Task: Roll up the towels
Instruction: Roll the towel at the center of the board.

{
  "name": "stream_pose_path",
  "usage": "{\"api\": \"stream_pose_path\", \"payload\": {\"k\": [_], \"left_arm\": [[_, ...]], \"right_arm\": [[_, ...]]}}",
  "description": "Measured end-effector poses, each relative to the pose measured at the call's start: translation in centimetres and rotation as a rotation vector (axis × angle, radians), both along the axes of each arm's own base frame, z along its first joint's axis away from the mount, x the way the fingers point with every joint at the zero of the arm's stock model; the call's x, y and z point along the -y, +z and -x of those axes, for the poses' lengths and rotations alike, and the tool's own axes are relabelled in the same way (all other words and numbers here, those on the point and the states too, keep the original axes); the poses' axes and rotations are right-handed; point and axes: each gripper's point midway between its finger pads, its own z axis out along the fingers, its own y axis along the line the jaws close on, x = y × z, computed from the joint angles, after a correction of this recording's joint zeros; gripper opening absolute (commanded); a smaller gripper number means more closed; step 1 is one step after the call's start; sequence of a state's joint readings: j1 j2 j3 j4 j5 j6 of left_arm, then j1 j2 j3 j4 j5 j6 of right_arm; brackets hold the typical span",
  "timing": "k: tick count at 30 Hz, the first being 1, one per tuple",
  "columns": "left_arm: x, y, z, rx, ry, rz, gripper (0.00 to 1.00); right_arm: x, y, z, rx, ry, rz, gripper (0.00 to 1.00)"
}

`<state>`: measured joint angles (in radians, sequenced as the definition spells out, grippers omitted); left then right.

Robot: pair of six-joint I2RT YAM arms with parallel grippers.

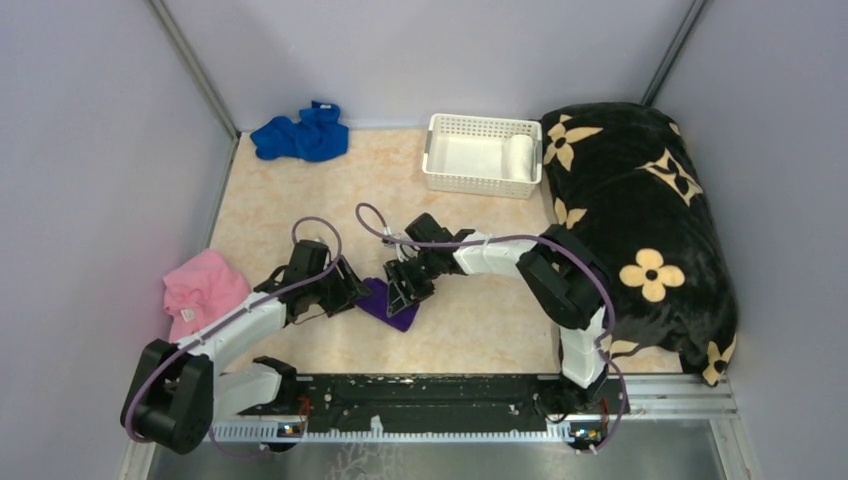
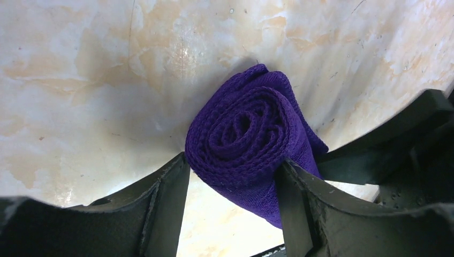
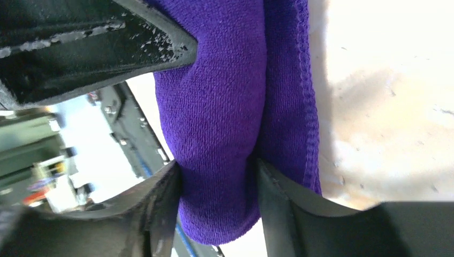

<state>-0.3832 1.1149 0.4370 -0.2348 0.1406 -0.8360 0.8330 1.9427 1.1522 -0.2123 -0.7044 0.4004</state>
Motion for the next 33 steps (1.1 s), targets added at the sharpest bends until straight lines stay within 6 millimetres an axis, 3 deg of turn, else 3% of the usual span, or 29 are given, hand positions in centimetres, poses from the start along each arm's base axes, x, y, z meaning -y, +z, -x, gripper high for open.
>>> {"api": "stream_pose_path", "payload": {"k": [9,18,21,27,33], "left_arm": [[-0.2,0.0,-0.1,0.007,0.003,-0.009,0.64],[-0.2,-0.2,-0.1,0.000,0.004,-0.013,0.65],[-0.2,-0.2,-0.2,-0.001,0.004,-0.013,0.65],[-0.1,-0.1,-0.2,0.002,0.003,-0.010,0.66],[0.0,-0.1,-0.3,0.006,0.001,-0.005,0.69]], "right_arm": [[1.0,3.1,-0.4,0.518,0.048,0.207,0.65],[-1.6,5.4,1.6,0.966,0.170,0.262,0.66],[-2.4,4.9,1.4,1.039,0.194,0.284,0.65],[-1.9,0.8,0.1,1.090,0.243,0.424,0.62],[-1.7,0.2,-0.6,1.120,0.231,0.459,0.55]]}}
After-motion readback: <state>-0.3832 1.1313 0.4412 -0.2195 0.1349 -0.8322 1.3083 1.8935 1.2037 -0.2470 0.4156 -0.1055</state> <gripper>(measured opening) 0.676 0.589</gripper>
